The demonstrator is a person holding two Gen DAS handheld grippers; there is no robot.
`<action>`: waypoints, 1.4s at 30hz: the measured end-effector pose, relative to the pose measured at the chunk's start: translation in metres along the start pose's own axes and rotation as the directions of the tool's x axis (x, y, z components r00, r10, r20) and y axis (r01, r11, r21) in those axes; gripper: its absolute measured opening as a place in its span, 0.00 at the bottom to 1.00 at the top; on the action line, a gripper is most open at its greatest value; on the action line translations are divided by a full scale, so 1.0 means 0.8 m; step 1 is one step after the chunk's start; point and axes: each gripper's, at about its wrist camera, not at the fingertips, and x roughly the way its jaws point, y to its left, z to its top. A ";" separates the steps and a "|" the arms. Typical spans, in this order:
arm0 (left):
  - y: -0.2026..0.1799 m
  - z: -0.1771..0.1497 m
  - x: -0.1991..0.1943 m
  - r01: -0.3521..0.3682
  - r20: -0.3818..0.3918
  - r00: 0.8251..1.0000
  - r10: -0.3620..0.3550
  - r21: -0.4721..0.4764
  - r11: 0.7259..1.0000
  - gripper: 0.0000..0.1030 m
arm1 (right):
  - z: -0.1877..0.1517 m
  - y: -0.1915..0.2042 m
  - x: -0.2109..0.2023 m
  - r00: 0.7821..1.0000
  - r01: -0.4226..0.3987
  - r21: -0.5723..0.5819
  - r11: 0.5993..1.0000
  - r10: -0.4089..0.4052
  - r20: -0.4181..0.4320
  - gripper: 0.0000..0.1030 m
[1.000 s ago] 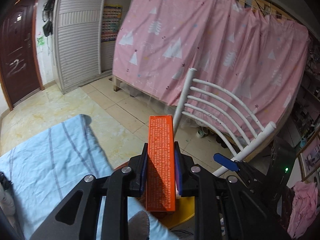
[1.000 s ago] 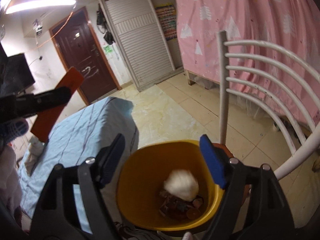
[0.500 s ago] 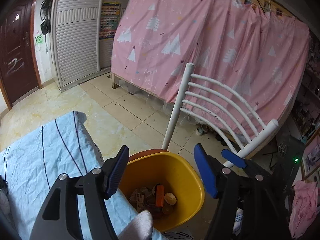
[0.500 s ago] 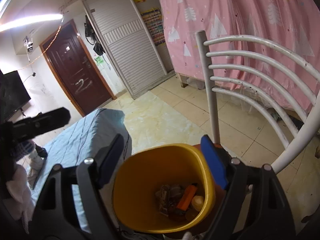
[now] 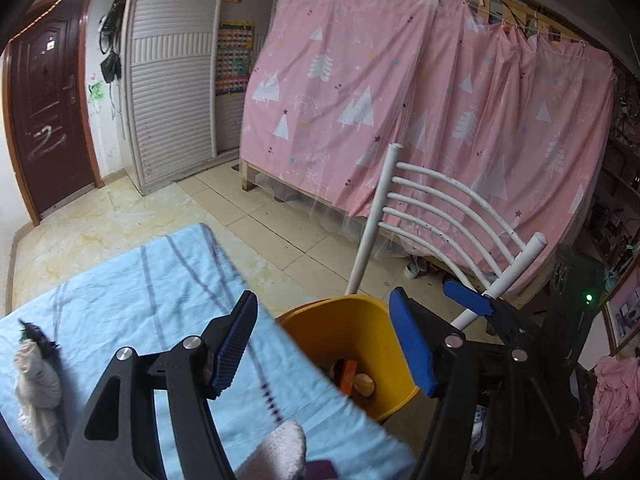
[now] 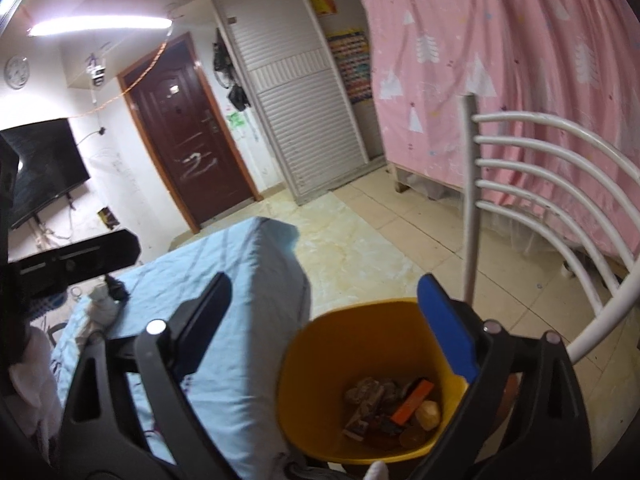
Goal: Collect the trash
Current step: 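Move both tools from the bin back to the remaining pile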
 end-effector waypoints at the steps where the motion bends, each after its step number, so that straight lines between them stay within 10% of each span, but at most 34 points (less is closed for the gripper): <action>1: 0.007 -0.002 -0.008 -0.014 0.004 1.000 0.014 0.003 1.000 0.60 | -0.001 0.007 0.000 1.000 -0.005 -0.005 1.000 0.005 -0.002 0.90; 24: 0.254 -0.064 -0.151 -0.240 0.078 0.960 0.268 -0.256 0.936 0.68 | -0.019 0.216 0.065 0.981 -0.149 -0.207 0.967 0.117 -0.158 0.92; 42: 0.362 -0.120 -0.187 -0.294 0.018 0.947 0.322 -0.360 0.886 0.69 | -0.046 0.331 0.102 0.955 -0.234 -0.322 0.917 0.156 -0.250 0.92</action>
